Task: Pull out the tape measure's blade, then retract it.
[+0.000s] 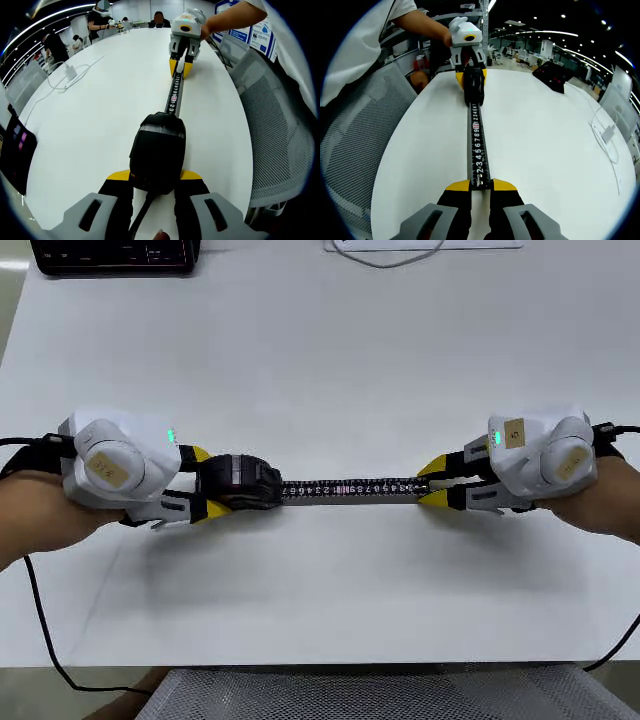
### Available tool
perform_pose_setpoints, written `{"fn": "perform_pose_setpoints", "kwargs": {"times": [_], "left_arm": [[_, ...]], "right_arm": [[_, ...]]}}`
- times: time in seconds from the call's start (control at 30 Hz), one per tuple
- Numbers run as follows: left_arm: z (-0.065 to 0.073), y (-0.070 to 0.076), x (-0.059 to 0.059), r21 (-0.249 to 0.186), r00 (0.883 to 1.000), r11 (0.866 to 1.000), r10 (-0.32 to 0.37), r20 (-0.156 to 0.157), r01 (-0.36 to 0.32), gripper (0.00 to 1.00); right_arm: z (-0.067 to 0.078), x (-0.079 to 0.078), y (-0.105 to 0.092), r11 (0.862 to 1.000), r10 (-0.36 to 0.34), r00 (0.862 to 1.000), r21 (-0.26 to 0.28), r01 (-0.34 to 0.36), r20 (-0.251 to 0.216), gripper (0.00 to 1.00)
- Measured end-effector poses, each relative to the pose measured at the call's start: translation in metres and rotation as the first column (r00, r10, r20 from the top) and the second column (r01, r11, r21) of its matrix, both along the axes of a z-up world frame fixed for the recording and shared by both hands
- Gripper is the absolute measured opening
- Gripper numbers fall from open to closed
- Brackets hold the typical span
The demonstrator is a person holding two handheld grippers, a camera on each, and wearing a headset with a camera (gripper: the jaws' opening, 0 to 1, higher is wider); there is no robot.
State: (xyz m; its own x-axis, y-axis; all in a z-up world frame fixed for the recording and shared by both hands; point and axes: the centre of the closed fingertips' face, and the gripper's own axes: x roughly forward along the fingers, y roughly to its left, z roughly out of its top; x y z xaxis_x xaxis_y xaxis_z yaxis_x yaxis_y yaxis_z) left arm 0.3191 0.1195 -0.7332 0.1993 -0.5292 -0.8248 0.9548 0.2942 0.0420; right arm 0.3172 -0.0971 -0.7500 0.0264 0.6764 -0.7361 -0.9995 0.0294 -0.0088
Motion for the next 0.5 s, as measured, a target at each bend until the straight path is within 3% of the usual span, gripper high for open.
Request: {"fn": "perform_pose_setpoints", "kwargs": {"times": [0.5], "left_arm": [[0.001, -0.001, 0.000, 0.003, 1.000, 1.000, -0.001, 0.001, 0.001, 0.26]], "right_arm": [[0.000, -0.001, -0.019, 0.999, 0.003, 1.000, -0.033, -0.003, -0.004, 0.09]]}}
